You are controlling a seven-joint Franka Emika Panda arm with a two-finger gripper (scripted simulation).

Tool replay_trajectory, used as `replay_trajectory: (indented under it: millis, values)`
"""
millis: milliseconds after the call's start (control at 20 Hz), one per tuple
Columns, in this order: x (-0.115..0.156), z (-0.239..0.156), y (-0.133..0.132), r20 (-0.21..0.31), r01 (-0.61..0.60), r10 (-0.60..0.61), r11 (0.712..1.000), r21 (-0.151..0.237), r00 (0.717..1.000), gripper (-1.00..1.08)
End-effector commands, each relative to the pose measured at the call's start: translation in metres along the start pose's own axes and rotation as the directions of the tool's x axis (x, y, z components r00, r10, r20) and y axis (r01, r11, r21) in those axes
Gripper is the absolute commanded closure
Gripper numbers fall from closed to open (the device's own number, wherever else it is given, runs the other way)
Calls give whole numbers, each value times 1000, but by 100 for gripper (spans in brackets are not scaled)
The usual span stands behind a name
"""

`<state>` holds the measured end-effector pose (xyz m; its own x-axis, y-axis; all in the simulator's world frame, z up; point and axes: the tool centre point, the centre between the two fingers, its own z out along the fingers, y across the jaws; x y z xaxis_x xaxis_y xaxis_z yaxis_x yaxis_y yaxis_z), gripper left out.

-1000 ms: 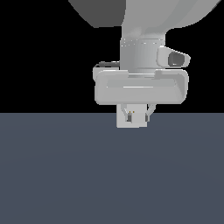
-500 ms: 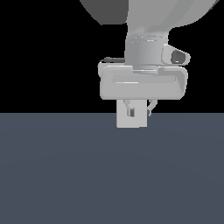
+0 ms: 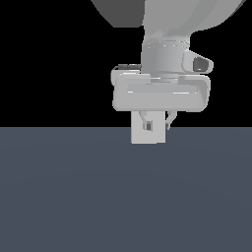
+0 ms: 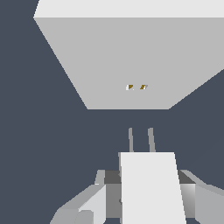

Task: Plug the charger into the wall socket.

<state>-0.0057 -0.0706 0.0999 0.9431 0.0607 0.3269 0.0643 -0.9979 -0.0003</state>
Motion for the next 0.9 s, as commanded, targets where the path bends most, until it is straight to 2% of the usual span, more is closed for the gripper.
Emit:
replay_trajectory:
  millis: [0, 850]
  values:
    - [1, 0, 0, 0, 0, 0, 1000, 0, 1000, 108]
    - [45, 15, 0, 0, 0, 0, 1000, 0, 1000, 108]
